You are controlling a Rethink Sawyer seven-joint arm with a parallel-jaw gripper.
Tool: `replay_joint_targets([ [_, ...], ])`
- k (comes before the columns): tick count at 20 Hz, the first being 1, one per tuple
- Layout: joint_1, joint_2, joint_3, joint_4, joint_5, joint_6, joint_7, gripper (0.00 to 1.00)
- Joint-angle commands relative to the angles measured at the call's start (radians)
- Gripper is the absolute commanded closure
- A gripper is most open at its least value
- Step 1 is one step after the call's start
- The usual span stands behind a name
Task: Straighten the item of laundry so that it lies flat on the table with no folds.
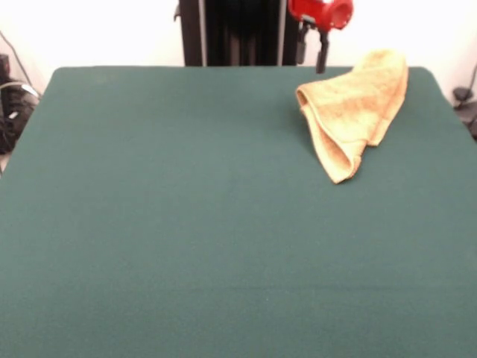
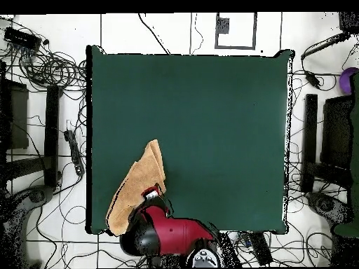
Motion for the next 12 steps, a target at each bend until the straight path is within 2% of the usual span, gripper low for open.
replay_joint_targets([
  [1, 0.024, 0.262, 0.050, -0.028, -0.017, -0.176, 0.096, 0.00],
  [8, 0.016, 0.418, 0.043, -0.080, -0.021, -0.302, 0.089, 0.00],
  [12, 0.040, 0.448, 0.039, -0.090, 0.026, -0.333, 0.100, 0.00],
])
